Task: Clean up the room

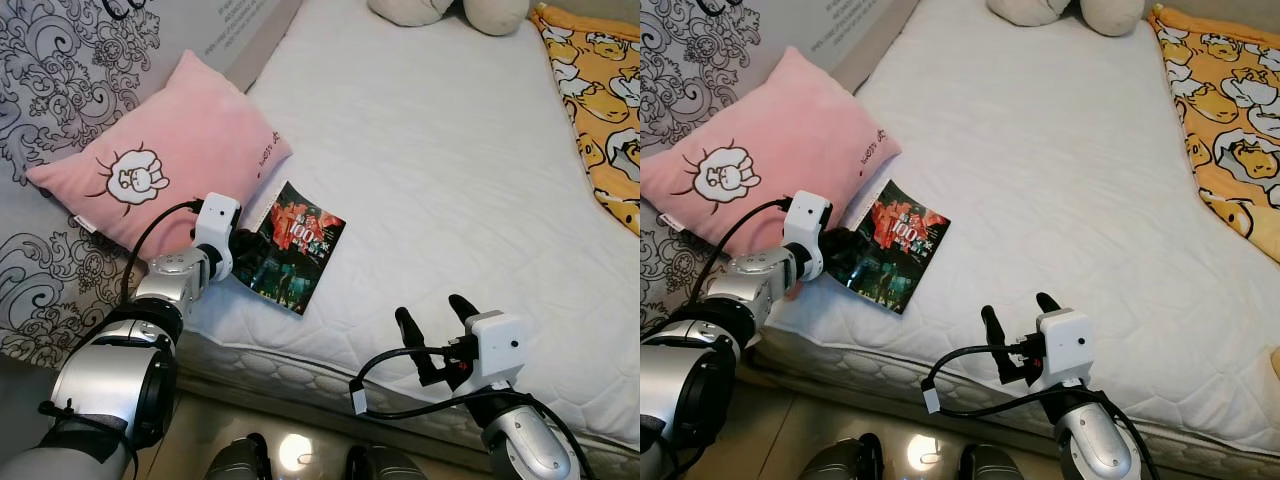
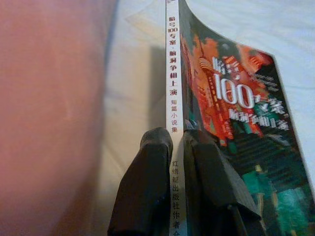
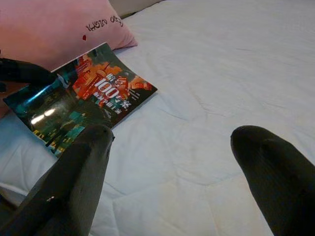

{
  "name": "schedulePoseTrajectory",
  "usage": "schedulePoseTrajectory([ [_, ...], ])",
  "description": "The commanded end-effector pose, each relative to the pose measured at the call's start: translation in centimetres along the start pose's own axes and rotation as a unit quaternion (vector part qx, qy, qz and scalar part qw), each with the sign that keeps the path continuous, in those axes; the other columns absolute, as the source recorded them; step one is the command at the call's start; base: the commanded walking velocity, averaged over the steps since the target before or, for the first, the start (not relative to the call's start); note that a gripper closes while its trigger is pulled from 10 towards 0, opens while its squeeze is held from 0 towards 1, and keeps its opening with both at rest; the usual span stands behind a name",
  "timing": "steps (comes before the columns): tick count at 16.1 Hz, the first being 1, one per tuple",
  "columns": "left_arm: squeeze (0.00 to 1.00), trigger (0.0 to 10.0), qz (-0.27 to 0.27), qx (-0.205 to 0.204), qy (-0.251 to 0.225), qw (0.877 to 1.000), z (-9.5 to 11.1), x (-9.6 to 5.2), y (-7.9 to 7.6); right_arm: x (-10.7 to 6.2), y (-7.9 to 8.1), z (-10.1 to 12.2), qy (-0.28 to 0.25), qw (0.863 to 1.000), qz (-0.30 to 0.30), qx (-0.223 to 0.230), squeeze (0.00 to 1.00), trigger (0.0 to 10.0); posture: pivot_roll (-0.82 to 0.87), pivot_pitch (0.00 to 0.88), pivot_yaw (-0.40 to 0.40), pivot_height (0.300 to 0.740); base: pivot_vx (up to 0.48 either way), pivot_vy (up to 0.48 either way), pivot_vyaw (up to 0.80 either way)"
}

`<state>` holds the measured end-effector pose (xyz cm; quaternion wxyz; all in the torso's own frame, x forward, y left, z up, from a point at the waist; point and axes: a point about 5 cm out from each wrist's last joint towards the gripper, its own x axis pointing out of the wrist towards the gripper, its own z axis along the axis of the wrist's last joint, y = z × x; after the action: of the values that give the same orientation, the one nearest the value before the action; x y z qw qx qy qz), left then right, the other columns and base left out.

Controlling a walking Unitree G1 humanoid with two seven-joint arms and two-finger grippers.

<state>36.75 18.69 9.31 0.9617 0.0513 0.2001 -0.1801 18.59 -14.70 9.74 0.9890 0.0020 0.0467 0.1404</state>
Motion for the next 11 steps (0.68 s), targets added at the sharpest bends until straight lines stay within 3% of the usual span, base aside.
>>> schedulePoseTrajectory([
  [1,0.00,10.0,0.021,0.029,0.003,0.999,0.4,-0.1,0.6,-0.2,-0.2,-0.2,0.008,1.000,-0.009,-0.003,0.00,10.0,-0.17,0.169,-0.029,0.740,0.000,0.000,0.00],
  [2,0.37,10.0,0.041,0.037,0.002,0.998,0.6,-0.2,1.0,-0.2,-0.2,-0.2,0.008,1.000,-0.010,-0.002,0.00,10.0,-0.16,0.168,-0.026,0.740,0.000,0.000,0.00],
  [3,0.82,10.0,0.103,0.037,-0.003,0.994,0.9,-0.6,2.2,-0.3,-0.1,-0.3,0.009,1.000,-0.010,-0.002,0.00,10.0,-0.16,0.167,-0.024,0.740,0.000,0.000,0.00],
  [5,0.73,10.0,0.133,0.053,-0.007,0.990,1.1,-1.0,3.0,-0.3,-0.2,-0.3,0.010,1.000,-0.010,-0.002,0.00,10.0,-0.16,0.165,-0.024,0.740,0.000,0.000,0.00],
  [6,0.81,10.0,0.132,0.057,-0.005,0.990,1.0,-1.0,3.0,-0.3,-0.2,-0.3,0.011,1.000,-0.010,-0.002,0.00,10.0,-0.16,0.163,-0.026,0.740,0.000,0.000,0.00],
  [7,1.00,10.0,0.127,0.058,-0.004,0.990,1.0,-1.0,2.9,-0.2,-0.2,-0.3,0.011,1.000,-0.010,-0.002,0.00,10.0,-0.16,0.163,-0.026,0.740,0.000,0.000,0.00],
  [11,1.00,10.0,0.126,0.071,-0.018,0.989,1.8,-0.8,2.7,0.1,-0.1,-0.2,0.006,1.000,-0.006,-0.001,0.00,10.0,-0.15,0.158,-0.023,0.740,0.000,0.000,0.00],
])
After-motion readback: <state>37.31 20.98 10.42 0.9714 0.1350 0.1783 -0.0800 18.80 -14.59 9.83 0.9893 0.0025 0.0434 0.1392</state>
